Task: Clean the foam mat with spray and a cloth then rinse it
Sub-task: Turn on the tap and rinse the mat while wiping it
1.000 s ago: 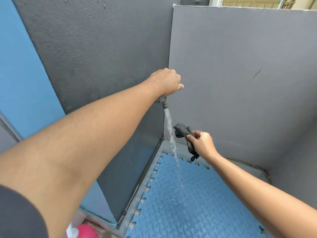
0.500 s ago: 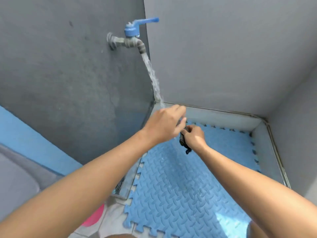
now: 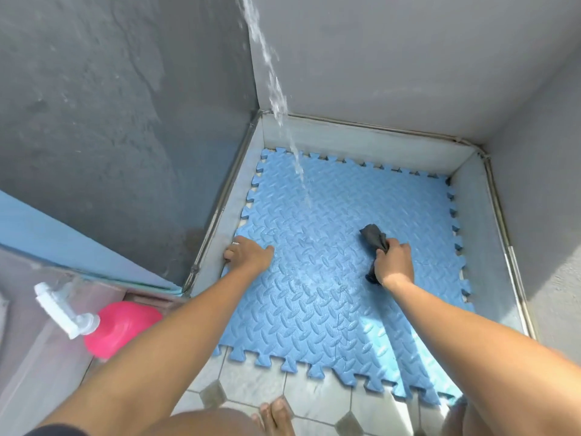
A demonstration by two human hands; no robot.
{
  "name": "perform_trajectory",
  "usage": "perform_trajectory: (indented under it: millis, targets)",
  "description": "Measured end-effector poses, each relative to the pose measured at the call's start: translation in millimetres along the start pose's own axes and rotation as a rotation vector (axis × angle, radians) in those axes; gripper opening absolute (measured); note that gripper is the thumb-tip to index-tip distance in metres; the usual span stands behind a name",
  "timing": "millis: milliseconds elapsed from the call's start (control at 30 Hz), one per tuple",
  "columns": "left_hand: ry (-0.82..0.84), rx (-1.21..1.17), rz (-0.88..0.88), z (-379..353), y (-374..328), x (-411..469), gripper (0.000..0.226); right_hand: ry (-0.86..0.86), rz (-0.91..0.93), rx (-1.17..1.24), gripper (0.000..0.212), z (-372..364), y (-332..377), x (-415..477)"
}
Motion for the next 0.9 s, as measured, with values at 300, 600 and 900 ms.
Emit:
perform_trajectory:
  millis: [300, 600, 900]
  targets:
    - [0.003, -0.047, 0.085, -7.7, 13.2, -8.7, 0.106, -0.010, -0.004, -0.085, 0.038, 1.9, -40.9, -4.6]
    - [0.007, -0.003, 0.084, -5.4, 15.4, -14.4, 0.122, 0.023, -0.038, -0.057, 0.042, 3.7, -48.6, 2.4]
    - [-0.015, -0.077, 0.039, 2.9, 17.0, -22.7, 0.118, 0.001, -0.074, 0.016, 0.039, 4.9, -52.8, -2.1]
Point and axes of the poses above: each hand's wrist, its own x-axis towards the middle knuckle, its own z-axis out of the back of the hand, y = z × x, the point moved 10 cm from there along x, towards the middle knuckle, and after that the axes turned 1 degree about -z, right-handed, at the moved point
